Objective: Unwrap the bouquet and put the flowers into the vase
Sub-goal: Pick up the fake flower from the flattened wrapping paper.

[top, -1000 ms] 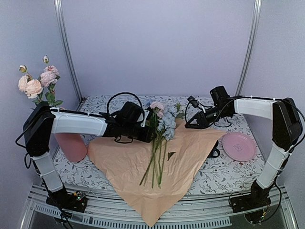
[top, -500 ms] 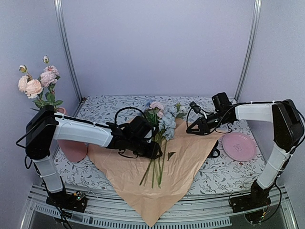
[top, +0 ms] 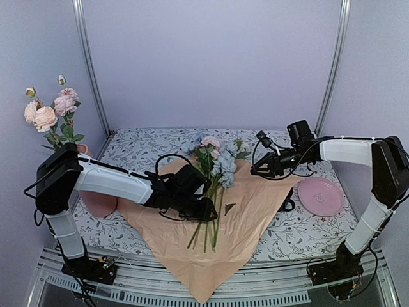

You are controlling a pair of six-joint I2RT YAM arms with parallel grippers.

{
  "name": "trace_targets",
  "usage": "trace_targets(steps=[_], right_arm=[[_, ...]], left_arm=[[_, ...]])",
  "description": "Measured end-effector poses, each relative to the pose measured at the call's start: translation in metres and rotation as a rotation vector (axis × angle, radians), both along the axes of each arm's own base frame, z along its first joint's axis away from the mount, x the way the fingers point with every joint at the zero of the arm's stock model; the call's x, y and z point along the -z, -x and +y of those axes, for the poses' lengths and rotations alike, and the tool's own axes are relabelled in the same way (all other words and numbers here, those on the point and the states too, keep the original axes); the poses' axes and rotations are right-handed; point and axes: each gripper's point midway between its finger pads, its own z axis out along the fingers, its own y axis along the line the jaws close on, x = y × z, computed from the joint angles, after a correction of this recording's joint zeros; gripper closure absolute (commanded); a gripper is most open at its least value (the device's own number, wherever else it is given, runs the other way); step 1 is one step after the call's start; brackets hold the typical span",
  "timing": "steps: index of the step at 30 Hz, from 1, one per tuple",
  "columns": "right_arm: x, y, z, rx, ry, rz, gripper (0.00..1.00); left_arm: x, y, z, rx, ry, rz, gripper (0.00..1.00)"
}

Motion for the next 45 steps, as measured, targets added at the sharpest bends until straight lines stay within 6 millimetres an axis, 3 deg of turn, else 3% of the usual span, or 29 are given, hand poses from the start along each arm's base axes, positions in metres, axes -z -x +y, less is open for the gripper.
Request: trace_targets(steps=[14,22,29,35,39,45], right_arm=[[0.007,0.003,0.002,-0.026,-0.009,0.019,0.57],[0.012,0.004,0.001,-0.026,-0.002,0.039,0.57],[0.016,0.004,0.002,-0.030,-0.003,0.054,0.57],[0.018,0.005,0.003,-0.036,-0.009,0.066,0.57],[0.021,0.006,0.003,-0.034,-0.007,0.082,0.57],[0.020,0.007,0.001,-0.029,0.004,0.095,0.57]], left_arm=[[0.009,0.000,0.004,-0.055,-0.014,0.039,0.65],[0.026,0.012,0.014,-0.059,-0.013,0.084,0.69],[0.026,0.012,0.013,-0.062,0.007,0.098,0.87],[0.029,0.013,0.021,-0.081,0.005,0.108,0.92],[0.015,0.012,0.030,-0.099,0.025,0.085,1.00],[-0.049,0.006,0.026,-0.072,0.221,-0.068,1.00]])
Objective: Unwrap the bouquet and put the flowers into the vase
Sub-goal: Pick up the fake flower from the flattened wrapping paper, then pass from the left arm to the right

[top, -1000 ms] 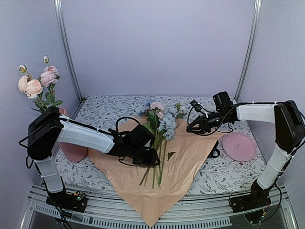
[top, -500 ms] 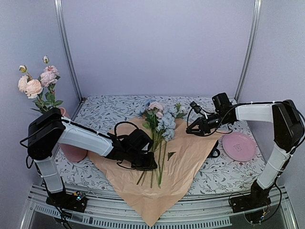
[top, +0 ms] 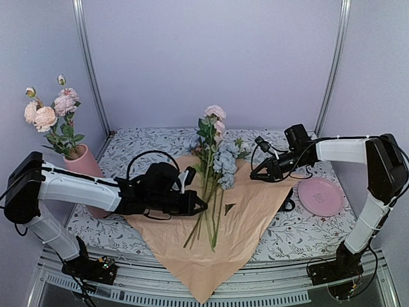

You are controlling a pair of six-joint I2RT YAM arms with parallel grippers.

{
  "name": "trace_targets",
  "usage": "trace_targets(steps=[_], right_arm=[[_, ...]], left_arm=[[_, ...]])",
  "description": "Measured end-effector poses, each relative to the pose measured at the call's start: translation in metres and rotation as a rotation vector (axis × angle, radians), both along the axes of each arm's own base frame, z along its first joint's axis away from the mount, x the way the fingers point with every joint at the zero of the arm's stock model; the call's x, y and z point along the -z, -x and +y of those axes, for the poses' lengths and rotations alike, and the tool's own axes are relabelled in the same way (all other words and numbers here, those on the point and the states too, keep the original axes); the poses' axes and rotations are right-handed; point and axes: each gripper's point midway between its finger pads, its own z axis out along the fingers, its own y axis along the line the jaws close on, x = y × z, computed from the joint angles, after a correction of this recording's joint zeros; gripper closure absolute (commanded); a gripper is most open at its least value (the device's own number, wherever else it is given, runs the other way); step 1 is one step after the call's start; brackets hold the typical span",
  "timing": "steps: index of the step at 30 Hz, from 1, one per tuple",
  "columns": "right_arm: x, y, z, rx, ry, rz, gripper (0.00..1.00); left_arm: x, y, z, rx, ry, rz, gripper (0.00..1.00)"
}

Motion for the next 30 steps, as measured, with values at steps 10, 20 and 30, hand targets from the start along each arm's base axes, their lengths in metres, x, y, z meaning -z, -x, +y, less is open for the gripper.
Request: trace_targets(steps=[10,20,30], right_arm=[[-0.047,-0.003,0.005,-0.024,-0.038,-0.046,0.48],[-0.100,0.036,0.051,-0.223,-0.189,-0.060,0.40],[-0.113,0.061,0.059,-0.287,-0.241,-0.078,0.74]], left_arm=[[-0.098,-0.035,-0.018,-0.032,0.283,-0.321,1.00],[-0.189,-0.076,-0.074,-0.013,0.470,-0.614,1.00],[-0.207,-0.084,-0.090,-0.007,0.528,-0.662,1.00]])
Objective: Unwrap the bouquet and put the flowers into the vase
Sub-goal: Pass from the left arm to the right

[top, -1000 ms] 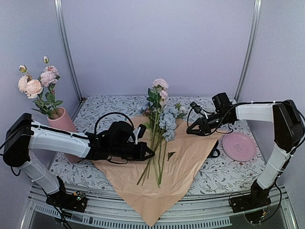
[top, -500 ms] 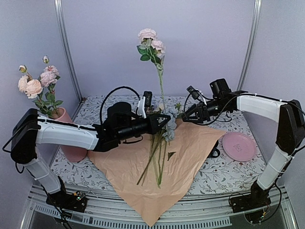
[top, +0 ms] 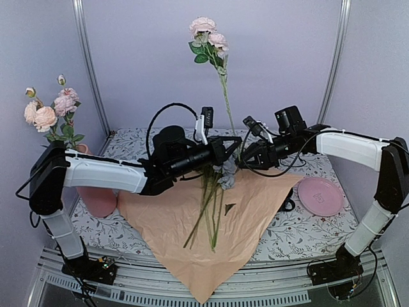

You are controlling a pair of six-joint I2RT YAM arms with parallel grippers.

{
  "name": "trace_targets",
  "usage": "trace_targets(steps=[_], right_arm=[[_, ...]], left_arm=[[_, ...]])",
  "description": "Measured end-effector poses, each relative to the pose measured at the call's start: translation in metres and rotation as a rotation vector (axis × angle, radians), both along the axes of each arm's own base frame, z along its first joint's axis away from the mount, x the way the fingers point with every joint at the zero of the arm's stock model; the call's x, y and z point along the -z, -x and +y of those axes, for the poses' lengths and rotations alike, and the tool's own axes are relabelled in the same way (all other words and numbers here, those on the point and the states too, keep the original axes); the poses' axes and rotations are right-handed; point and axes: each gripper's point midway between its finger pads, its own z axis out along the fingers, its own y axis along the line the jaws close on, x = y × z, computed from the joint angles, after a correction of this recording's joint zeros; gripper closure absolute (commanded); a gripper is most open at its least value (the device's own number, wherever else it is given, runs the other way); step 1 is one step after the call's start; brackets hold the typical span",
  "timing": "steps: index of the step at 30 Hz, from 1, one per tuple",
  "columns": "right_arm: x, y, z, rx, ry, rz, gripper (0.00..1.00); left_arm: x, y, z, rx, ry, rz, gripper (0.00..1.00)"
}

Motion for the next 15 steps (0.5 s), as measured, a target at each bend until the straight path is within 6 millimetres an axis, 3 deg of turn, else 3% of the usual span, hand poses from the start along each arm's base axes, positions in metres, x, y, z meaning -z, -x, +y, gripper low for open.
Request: trace_targets(steps=[2,3,5,9,15], right_arm=[[-0.001,0.001,0.000,-0.004,-0.008,0.007,0.96],[-0.001,0.001,0.000,-0.008,-0.012,0.011,1.00],[-0.001,0.000,0.000,-0.003,-0.014,0.011,1.00],[0.005,0.002,0.000,-0.007,-0.020,0.025,1.00],[0.032,0.013,-0.006,-0.009,0.018,0.089,1.00]], left_arm=[[0.003,0.000,-0.001,0.002,-0.004,0.004,1.00],[0.004,0.000,-0.001,0.003,-0.005,0.005,1.00],[0.002,0.002,-0.003,0.015,0.001,0.002,1.00],[0.004,0.003,-0.004,0.030,-0.008,-0.002,0.68],[-0.001,-0.017,0.011,-0.022,-0.002,-0.009,0.59]])
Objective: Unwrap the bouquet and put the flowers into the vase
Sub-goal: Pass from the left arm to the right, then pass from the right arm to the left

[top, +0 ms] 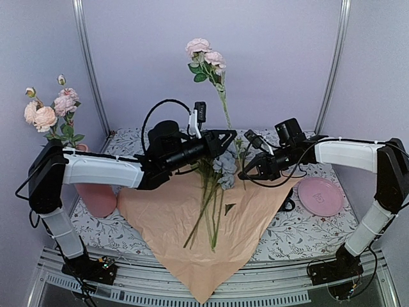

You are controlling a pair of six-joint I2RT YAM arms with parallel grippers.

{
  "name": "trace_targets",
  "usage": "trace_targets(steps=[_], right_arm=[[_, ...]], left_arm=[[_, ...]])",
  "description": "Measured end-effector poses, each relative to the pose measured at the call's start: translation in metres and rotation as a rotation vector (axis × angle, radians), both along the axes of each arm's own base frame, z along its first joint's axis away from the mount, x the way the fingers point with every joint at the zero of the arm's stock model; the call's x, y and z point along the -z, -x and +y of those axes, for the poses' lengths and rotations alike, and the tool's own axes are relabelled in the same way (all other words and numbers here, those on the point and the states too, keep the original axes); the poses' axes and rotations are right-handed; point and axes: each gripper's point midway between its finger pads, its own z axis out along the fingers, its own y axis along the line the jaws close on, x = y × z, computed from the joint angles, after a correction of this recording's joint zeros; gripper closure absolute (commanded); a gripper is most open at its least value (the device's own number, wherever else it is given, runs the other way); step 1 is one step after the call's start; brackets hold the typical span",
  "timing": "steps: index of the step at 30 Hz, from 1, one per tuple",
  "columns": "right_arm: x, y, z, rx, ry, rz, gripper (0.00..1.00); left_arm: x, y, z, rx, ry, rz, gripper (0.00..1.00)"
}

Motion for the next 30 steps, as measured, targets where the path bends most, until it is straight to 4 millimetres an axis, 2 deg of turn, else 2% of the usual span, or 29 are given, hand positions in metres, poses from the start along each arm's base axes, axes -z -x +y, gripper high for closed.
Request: trace_targets(steps=[5,10,17,23,30], right_arm=[[0.011,0.002,-0.002,0.005,0.021,-0.001,1.00],[0.017,0.004,0.000,0.008,0.040,-0.012,1.00],[0.019,0.005,0.003,0.009,0.049,-0.027,1.00],[0.022,0.003,0.004,0.024,0.069,-0.044,1.00],[0.032,-0.009,0.005,0.081,0.123,-0.093,1.00]], left_arm=[[-0.004,-0.026,0.023,-0.075,0.001,0.009,0.53],[-0.009,-0.039,0.036,-0.106,0.014,0.013,0.53],[-0.021,-0.045,0.048,-0.128,0.034,0.006,0.54],[-0.018,-0.046,0.048,-0.117,0.029,0.020,0.63],[-0.017,-0.046,0.048,-0.109,0.028,0.027,0.54]])
